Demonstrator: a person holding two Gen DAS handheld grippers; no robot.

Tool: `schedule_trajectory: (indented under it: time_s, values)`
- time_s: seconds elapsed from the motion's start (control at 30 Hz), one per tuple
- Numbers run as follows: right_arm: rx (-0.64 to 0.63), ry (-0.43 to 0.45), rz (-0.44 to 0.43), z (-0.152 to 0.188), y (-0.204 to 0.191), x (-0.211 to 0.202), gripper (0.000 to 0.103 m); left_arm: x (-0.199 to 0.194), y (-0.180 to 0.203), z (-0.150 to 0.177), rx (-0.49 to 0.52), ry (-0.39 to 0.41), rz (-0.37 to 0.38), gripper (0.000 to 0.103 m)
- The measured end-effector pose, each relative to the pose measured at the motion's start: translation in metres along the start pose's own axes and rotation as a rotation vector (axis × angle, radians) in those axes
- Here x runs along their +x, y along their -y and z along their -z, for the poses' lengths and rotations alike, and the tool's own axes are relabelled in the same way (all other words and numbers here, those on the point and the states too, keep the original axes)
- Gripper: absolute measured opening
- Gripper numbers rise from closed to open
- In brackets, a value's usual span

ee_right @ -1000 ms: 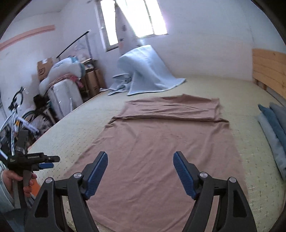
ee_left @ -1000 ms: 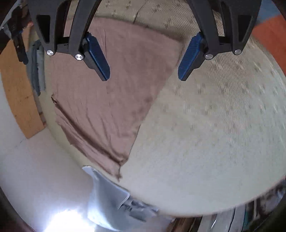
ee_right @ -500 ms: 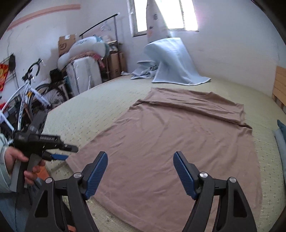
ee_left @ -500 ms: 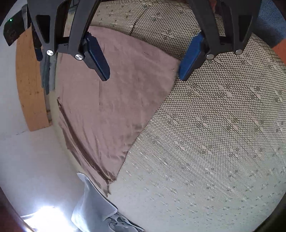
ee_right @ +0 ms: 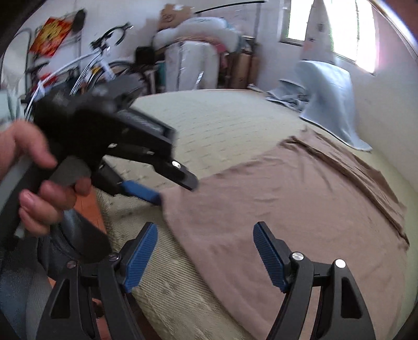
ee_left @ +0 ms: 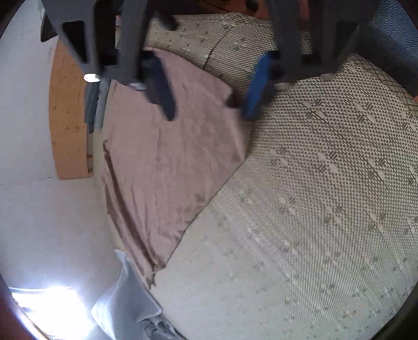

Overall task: Fold clothes
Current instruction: 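Move both tools to the shirt hem corner and grasp it with the left tool, then grasp the hem corner with the right tool beside the left tool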

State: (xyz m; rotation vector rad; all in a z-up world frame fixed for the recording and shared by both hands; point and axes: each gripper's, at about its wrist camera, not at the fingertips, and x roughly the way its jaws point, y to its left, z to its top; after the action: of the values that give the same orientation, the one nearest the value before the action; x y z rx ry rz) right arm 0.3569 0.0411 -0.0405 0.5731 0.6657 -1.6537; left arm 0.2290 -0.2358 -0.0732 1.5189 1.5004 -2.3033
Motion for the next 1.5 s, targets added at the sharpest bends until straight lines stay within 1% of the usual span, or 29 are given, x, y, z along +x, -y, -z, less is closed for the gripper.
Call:
schedule_trajectory:
  time_s: [0.03, 0.07, 0.1, 0.13, 0.17, 0.33, 0.4, 0.47, 0.5, 0.57, 0.6, 0.63, 0.67, 0.7, 0.77, 0.83, 0.87, 1.03, 1.17, 1.23, 1.33, 1.5]
  values:
    - [-0.013, -0.008, -0.008, 0.000, -0.005, 0.006, 0.079, -0.001, 0.000, 0.000, -0.005, 0.001, 0.000, 0.033]
    - [-0.026, -0.018, -0.014, 0.001, -0.010, 0.013, 0.079, -0.002, 0.000, 0.000, -0.010, 0.002, 0.001, 0.029]
    - [-0.038, -0.028, -0.014, 0.001, -0.014, 0.020, 0.079, -0.003, 0.000, 0.000, -0.015, 0.003, 0.001, 0.022]
    - [-0.045, -0.037, -0.014, 0.001, -0.017, 0.026, 0.078, -0.004, 0.000, 0.001, -0.020, 0.004, 0.001, 0.011]
    - [-0.048, -0.044, -0.014, 0.001, -0.020, 0.031, 0.078, -0.005, -0.001, 0.001, -0.025, 0.005, 0.002, 0.006]
    - [-0.032, -0.044, 0.009, -0.005, -0.025, 0.049, 0.078, -0.010, -0.001, 0.002, -0.050, 0.009, 0.004, 0.004]
    - [-0.064, -0.045, 0.031, -0.008, -0.031, 0.053, 0.074, -0.012, -0.002, 0.002, -0.060, 0.012, 0.012, 0.003]
    - [-0.101, -0.060, 0.056, -0.010, -0.036, 0.061, 0.055, -0.013, -0.002, 0.003, -0.071, 0.008, 0.020, 0.003]
    - [-0.101, -0.069, 0.060, -0.010, -0.036, 0.064, 0.051, -0.013, -0.002, 0.004, -0.077, 0.001, 0.019, 0.003]
    - [-0.101, -0.087, 0.066, -0.011, -0.035, 0.071, 0.039, -0.013, -0.002, 0.005, -0.083, -0.005, 0.023, 0.004]
    - [-0.098, -0.095, 0.073, -0.012, -0.034, 0.074, 0.035, -0.013, -0.002, 0.005, -0.086, -0.005, 0.030, 0.004]
    - [-0.092, -0.100, 0.083, -0.012, -0.032, 0.076, 0.026, -0.014, -0.001, 0.006, -0.088, -0.004, 0.044, 0.004]
    - [-0.088, -0.106, 0.090, -0.011, -0.031, 0.078, 0.012, -0.016, 0.000, 0.006, -0.094, 0.001, 0.058, 0.004]
    - [-0.086, -0.113, 0.091, -0.011, -0.030, 0.079, 0.007, -0.017, 0.001, 0.007, -0.100, 0.008, 0.071, 0.006]
    - [-0.074, -0.111, 0.084, -0.011, -0.027, 0.078, 0.004, -0.019, 0.001, 0.008, -0.120, 0.015, 0.075, 0.017]
    - [-0.059, -0.105, 0.073, -0.012, -0.025, 0.075, 0.004, -0.020, 0.002, 0.009, -0.135, 0.018, 0.073, 0.049]
    - [-0.053, -0.101, 0.069, -0.013, -0.023, 0.073, 0.004, -0.022, 0.001, 0.008, -0.136, 0.018, 0.076, 0.051]
    - [-0.020, -0.082, 0.057, -0.019, -0.021, 0.066, 0.004, -0.025, 0.002, 0.008, -0.103, 0.013, 0.100, 0.055]
    - [-0.013, -0.081, 0.055, -0.021, -0.021, 0.065, 0.003, -0.021, 0.002, -0.001, -0.097, -0.002, 0.111, 0.055]
    - [-0.011, -0.082, 0.057, -0.022, -0.022, 0.064, 0.003, -0.023, -0.001, -0.011, -0.087, -0.005, 0.119, 0.055]
    - [-0.012, -0.081, 0.064, -0.023, -0.023, 0.062, 0.003, -0.016, -0.002, -0.008, -0.072, -0.009, 0.127, 0.055]
    - [-0.003, -0.071, 0.061, -0.024, -0.023, 0.061, 0.003, -0.005, -0.007, -0.013, -0.067, -0.019, 0.121, 0.055]
